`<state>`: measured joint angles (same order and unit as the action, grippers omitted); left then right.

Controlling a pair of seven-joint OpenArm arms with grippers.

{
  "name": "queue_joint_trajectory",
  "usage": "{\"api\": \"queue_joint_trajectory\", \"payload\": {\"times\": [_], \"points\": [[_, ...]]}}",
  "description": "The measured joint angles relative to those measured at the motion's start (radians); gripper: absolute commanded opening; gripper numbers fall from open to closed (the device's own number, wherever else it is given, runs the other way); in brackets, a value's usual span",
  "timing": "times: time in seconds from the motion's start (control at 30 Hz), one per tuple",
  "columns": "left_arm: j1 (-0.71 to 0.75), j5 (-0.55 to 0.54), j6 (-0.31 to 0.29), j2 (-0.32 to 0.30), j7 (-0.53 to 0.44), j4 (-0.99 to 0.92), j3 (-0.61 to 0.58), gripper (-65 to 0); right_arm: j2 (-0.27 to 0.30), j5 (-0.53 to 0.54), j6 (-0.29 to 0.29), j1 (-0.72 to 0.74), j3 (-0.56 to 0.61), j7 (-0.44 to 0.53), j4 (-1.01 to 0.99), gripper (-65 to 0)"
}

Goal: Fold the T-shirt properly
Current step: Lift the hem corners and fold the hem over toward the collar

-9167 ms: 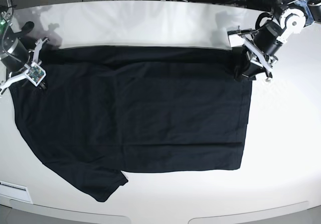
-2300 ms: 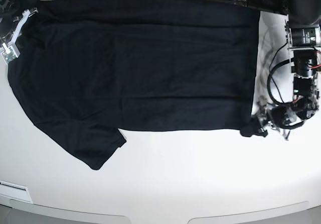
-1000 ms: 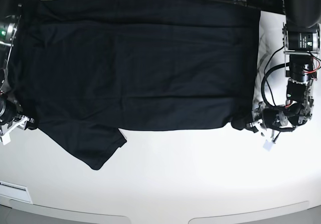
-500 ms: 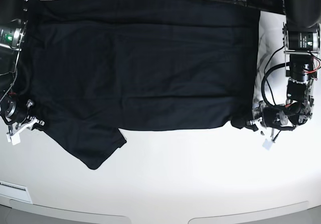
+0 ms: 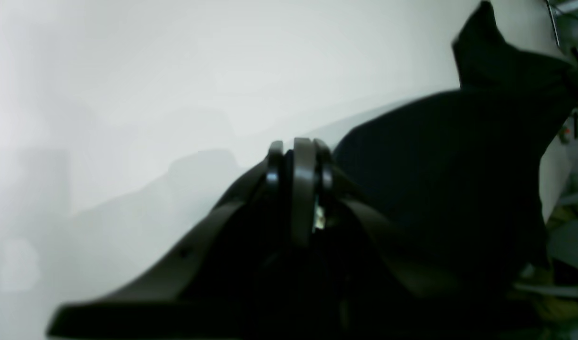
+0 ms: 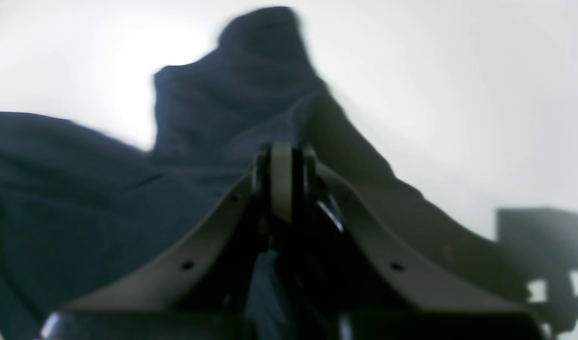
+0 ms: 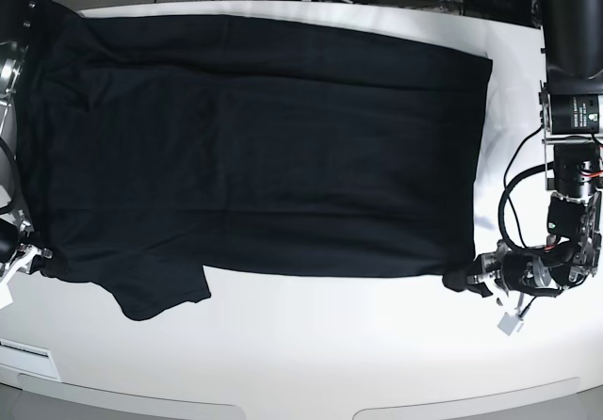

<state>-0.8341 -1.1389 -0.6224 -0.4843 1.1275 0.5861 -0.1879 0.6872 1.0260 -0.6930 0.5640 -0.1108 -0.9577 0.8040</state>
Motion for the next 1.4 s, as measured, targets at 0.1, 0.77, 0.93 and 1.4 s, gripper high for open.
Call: {"api": "queue_joint_trajectory", "payload": {"times": [0.1,0.77,0.93,1.4], "points": [[0.009,-0.060,-0.019,0.000,0.077,0.000,0.000,-65.0,0.020,0.030,0.000,-0.018,0.000,-0.042,0.027,-65.0],[0.078,-0.269,-0.060,-0.084,0.268,0.009,-0.001,-65.0,0.152,0.047,-0.004,-0.364,0.005,-0.099,0.360,-65.0],[0.072,-0.328,-0.055,-0.087,0.261,0.010,-0.001,-65.0,0.155,0.048,-0.004,-0.364,0.005,-0.141,0.360,-65.0],[0.075,-0.328,-0.006,-0.092,0.264,0.010,-0.082,-65.0,0.155,0.047,-0.004,-0.409,0.005,-0.165,0.360,-65.0]]}}
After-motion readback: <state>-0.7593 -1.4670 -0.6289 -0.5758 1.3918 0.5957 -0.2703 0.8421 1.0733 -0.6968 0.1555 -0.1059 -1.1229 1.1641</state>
